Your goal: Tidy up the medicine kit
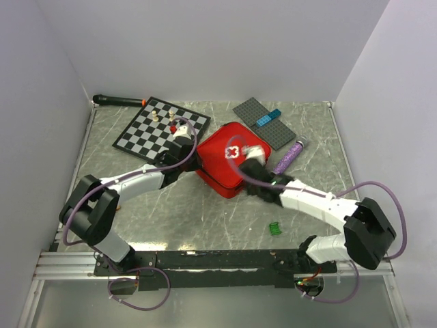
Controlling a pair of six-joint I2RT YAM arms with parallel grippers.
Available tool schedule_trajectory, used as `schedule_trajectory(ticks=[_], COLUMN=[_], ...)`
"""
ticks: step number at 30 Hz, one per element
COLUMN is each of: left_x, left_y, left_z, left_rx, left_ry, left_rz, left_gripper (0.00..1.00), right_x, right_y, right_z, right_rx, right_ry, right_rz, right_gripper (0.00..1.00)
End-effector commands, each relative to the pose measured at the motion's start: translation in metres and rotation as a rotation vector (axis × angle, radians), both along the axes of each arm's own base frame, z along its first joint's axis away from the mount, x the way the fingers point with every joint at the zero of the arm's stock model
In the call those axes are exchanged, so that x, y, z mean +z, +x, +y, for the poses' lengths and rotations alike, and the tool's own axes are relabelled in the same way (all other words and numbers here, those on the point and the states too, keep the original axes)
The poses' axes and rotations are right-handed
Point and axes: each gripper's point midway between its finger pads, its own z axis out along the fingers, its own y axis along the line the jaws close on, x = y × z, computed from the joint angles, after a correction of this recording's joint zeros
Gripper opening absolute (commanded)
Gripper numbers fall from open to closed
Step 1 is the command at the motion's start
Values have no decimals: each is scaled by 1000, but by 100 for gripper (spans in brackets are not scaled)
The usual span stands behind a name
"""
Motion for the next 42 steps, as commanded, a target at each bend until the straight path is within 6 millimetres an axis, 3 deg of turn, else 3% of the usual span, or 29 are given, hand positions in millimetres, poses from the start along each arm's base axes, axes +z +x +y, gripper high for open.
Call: schedule_trajectory(ticks=[1, 5, 9, 13, 16, 24, 27, 30, 32, 36, 39, 42], left_x=[-123, -125, -124, -125, -125, -122, -119, -115, -112, -95, -59, -16], left_y=[-96, -97, -99, -99, -99, -98, -98, -94, -88, -77, -66, -72], left_z=[69, 69, 70, 70, 69, 69, 72, 80, 86, 81, 69, 42], left_rx=[-49, -51, -48, -47, -53, -47, -33, 17, 65, 81, 80, 28], left_ry=[362, 368, 364, 362, 360, 360, 364, 384, 410, 386, 300, 198], left_rz=[464, 473, 471, 474, 472, 459, 453, 445, 446, 418, 319, 186], left_gripper=[6, 1, 1, 1, 1, 1, 1, 1, 9, 41, 57, 63], right_x=[10, 7, 14, 15, 14, 26, 34, 37, 36, 36, 35, 34], right_y=[38, 66, 92, 118, 135, 172, 175, 163, 151, 132, 125, 120], right_z=[-63, -91, -100, -138, -155, -138, -136, -135, -135, -129, -121, -118], right_rx=[-253, -394, -441, -618, -724, -697, -642, -614, -610, -589, -565, -548], right_ry=[60, 119, 131, 116, 172, 295, 269, 235, 232, 218, 201, 177], right_rz=[-4, 15, -44, -62, -77, -160, -166, -183, -194, -204, -189, -182], right_gripper=[0, 0, 0, 0, 0, 0, 0, 0, 0, 0, 0, 0])
